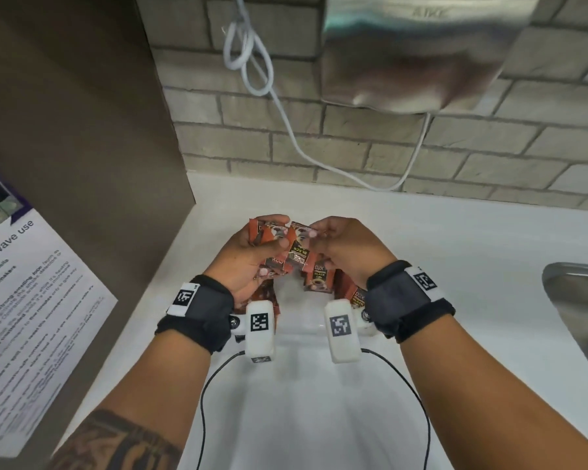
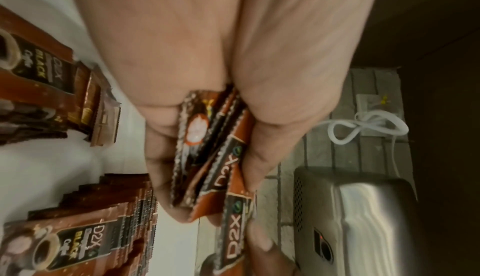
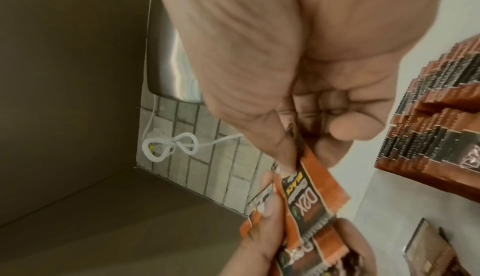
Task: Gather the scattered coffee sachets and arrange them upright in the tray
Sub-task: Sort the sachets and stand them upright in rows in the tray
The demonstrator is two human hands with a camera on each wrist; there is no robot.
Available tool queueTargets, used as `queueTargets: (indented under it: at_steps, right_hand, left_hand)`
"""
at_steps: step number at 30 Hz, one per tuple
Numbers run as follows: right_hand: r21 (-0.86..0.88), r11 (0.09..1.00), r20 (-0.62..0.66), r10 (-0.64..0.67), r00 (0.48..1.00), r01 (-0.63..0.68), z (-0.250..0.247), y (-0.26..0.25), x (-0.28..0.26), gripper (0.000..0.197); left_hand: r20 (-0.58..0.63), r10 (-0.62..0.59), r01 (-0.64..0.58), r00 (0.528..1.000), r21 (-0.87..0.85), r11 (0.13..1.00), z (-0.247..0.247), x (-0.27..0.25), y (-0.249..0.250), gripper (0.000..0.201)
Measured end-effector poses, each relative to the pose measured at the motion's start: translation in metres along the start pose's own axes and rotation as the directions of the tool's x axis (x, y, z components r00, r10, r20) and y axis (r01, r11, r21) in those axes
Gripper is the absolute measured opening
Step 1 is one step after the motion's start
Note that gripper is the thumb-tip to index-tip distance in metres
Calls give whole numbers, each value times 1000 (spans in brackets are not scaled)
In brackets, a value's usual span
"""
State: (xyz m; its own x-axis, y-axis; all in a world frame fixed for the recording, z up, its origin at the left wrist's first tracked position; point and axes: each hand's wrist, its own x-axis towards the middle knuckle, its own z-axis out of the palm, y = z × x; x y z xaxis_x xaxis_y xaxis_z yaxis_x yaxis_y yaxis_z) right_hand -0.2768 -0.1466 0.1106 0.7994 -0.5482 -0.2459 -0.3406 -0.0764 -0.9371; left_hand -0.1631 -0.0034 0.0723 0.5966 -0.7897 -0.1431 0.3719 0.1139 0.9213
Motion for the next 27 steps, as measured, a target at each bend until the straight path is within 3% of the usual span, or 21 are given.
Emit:
queueTargets:
  at_steps: [3,6,10,15,23,25,27]
  right_hand:
    - [45,999,80,11,997,-14,-11,2,-11,30]
    - [219,975,96,6,995,-27,-24,6,-19,37]
    - [478,875,84,42,996,-77,-32,13,-27,25]
    - [577,808,128,50,991,-115,-23,21,-28,32]
    - [695,704,159,46,986,-145,-26,21,-27,24]
    - [635,765,95,59,994,-106,-26,19,-24,26]
    - [446,894,6,42,999,-40,-24,17,-18,28]
  left_hand:
    - [27,20,-20,999,24,1000,14,0,0,44]
    - [49,16,-14,999,-26,1000,21,-2,0,42]
    - [-5,30,-30,1000,-3,1000,22,-3,0,44]
    - [-30,32,-33,999,-42,999,25,0,0,44]
    - [1,26,-26,1000,-58,998,19,4,2,46]
    - [-3,24,-24,1000,-30,999,17,3,2,47]
    - [11,15,-15,1000,42,999,17,0,2,50]
